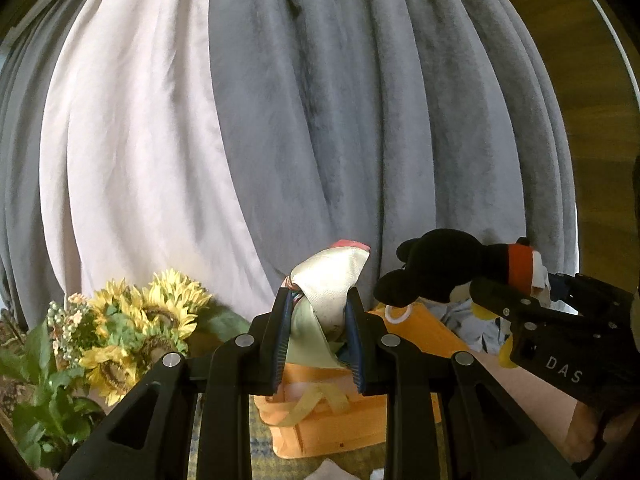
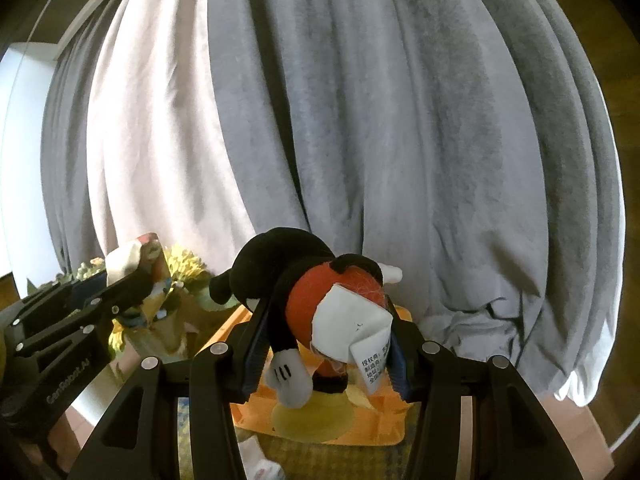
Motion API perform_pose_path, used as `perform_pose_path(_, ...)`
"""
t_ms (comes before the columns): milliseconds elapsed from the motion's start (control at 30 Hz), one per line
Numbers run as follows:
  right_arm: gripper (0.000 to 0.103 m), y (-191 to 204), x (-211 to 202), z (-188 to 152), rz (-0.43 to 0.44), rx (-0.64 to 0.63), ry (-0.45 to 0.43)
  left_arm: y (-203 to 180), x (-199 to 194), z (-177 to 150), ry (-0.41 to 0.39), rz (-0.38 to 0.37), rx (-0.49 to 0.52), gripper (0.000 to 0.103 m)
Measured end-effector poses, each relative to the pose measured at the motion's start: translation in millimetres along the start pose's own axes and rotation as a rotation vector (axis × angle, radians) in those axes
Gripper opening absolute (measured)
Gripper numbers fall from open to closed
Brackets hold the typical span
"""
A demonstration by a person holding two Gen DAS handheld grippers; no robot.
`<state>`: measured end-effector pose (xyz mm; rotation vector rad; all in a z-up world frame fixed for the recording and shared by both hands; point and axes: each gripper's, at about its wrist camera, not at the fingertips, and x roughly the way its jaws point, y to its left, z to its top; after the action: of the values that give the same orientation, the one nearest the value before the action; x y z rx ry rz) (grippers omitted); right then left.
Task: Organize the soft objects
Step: 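Lift and carry the beige fabric and Mickey plush over the orange crate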
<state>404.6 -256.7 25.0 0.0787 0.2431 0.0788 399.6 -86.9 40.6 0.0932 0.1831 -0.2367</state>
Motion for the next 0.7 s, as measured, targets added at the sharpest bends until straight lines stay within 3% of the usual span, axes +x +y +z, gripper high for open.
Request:
perform_pose_path(400,0.051,-3.2,41.9,10.4,0.002,-0.046,0.002,10.1,43.8,0.4,0.026,0.023,0.015,0.026)
perform_pose_path(700,0.051,-9.2,88.6,6.3,0.003,-0.052,0.084,12.8,91.9,-9.9,0.103,0.023,0.026,0.026)
